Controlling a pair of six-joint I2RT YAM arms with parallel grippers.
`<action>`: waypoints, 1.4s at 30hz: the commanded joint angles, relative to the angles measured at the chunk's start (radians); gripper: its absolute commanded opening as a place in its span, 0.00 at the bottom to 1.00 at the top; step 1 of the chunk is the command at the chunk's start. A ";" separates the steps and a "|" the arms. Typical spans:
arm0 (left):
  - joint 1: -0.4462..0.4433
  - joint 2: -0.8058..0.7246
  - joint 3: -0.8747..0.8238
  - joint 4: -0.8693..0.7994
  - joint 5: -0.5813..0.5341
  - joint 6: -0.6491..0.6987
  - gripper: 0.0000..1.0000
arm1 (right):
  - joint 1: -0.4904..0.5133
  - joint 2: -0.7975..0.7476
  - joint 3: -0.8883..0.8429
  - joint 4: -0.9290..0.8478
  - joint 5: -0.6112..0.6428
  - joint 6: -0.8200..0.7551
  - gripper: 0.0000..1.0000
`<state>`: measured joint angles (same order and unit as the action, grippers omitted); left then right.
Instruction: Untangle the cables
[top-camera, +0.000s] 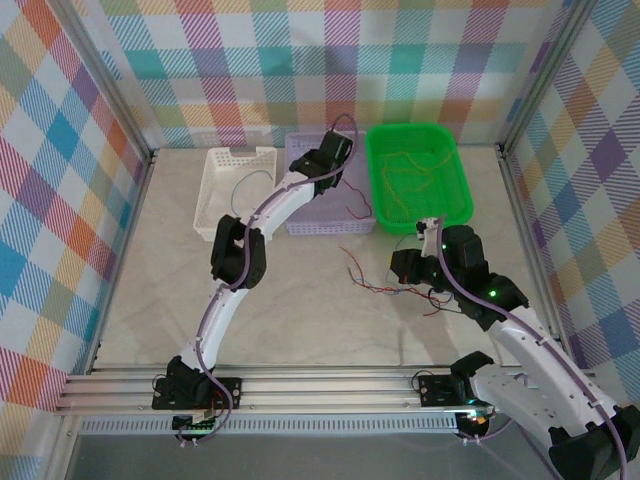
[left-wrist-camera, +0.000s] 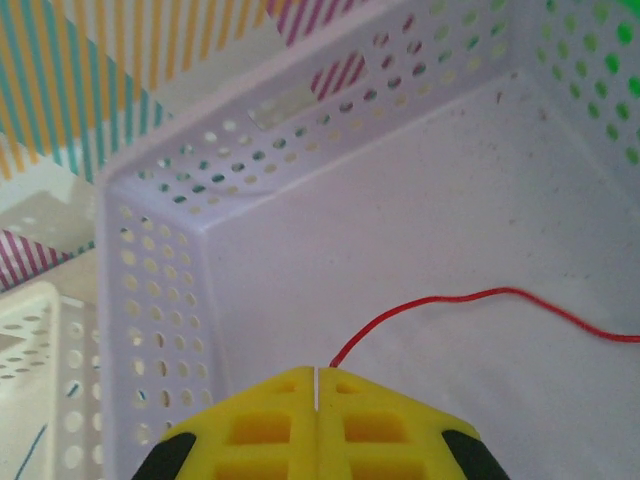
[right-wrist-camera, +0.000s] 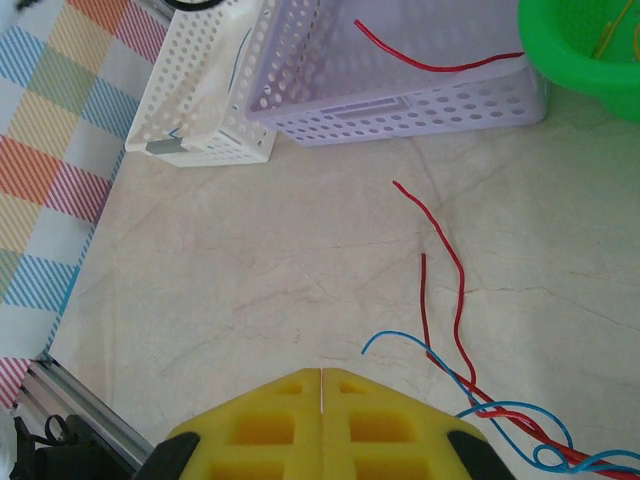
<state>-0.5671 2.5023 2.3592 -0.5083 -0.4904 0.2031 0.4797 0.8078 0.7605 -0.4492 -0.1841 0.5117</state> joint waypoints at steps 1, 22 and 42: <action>0.006 0.039 -0.015 0.023 -0.023 0.011 0.00 | 0.010 -0.009 -0.007 0.010 0.006 0.005 0.00; 0.137 0.047 0.071 0.062 0.051 -0.037 0.01 | 0.040 0.022 -0.014 0.025 0.024 0.023 0.00; 0.164 0.142 0.231 0.190 -0.014 -0.021 0.27 | 0.079 0.098 -0.018 0.044 0.065 0.017 0.00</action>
<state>-0.4145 2.6106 2.5687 -0.2928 -0.5072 0.1905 0.5503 0.8913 0.7494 -0.4431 -0.1268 0.5232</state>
